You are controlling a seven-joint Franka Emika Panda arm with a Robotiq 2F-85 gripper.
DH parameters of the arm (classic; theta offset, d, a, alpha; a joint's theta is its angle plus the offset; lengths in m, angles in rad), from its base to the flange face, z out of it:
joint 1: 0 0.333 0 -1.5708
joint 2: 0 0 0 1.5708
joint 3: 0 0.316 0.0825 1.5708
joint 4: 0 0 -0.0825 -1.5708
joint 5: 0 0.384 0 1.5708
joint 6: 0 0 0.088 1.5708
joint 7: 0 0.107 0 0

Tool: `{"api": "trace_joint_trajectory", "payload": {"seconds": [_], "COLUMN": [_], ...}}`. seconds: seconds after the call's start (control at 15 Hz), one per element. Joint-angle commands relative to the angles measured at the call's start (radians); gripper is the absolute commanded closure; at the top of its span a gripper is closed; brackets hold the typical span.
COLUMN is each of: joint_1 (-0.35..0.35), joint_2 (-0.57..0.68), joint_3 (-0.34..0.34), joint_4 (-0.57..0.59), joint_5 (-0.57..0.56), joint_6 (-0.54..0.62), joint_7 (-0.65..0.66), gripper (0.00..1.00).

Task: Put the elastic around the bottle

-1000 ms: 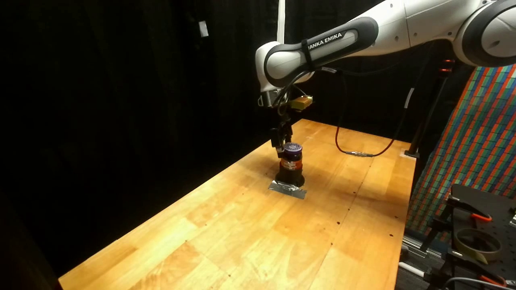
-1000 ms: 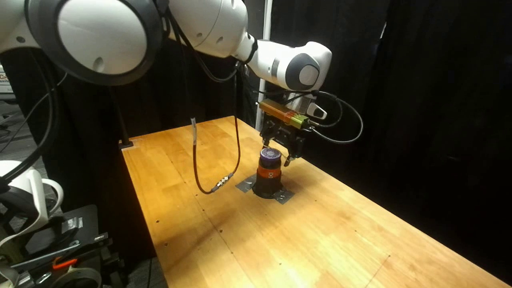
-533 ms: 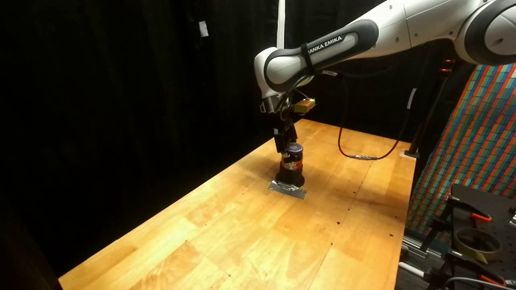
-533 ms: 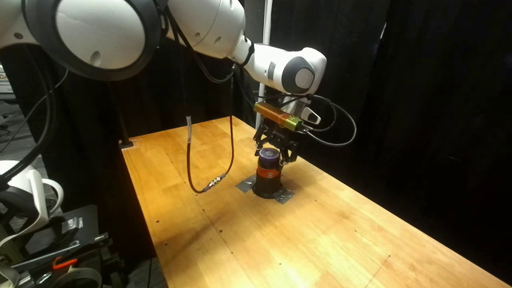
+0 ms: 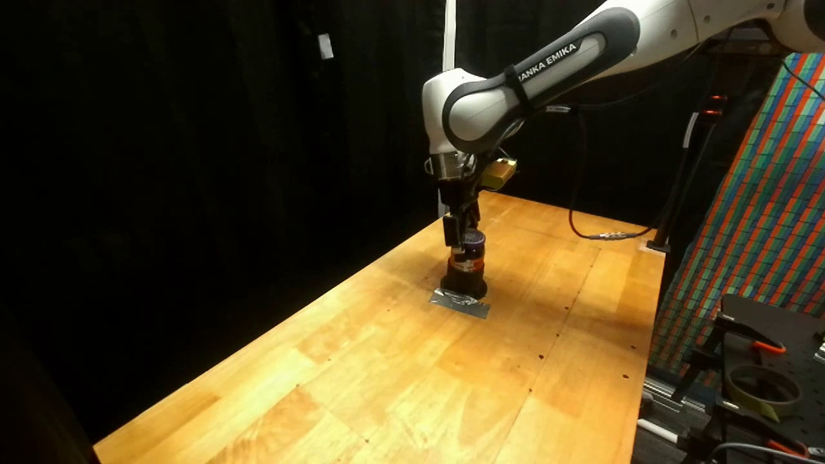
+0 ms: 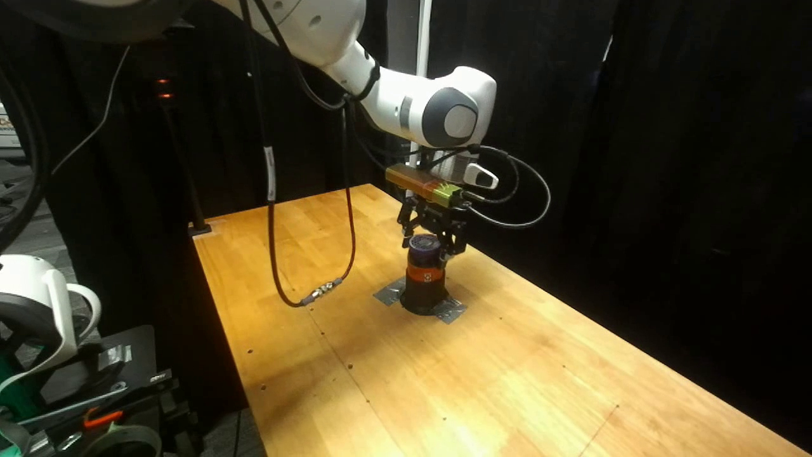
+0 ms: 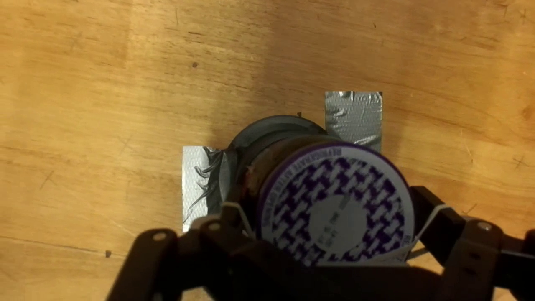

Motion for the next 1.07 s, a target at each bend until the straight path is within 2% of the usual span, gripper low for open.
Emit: {"api": "trace_joint_trajectory", "payload": {"seconds": [0.0, 0.4, 1.0], "joint_1": [0.020, 0.020, 0.038], "joint_2": [-0.144, -0.284, -0.544], "joint_3": [-0.005, -0.005, 0.006], "joint_4": [-0.235, -0.473, -0.844], "joint_5": [-0.014, -0.008, -0.011], "joint_6": [0.121, 0.310, 0.422], "joint_7": [0.068, 0.125, 0.228], "gripper": [0.00, 0.00, 0.00]}}
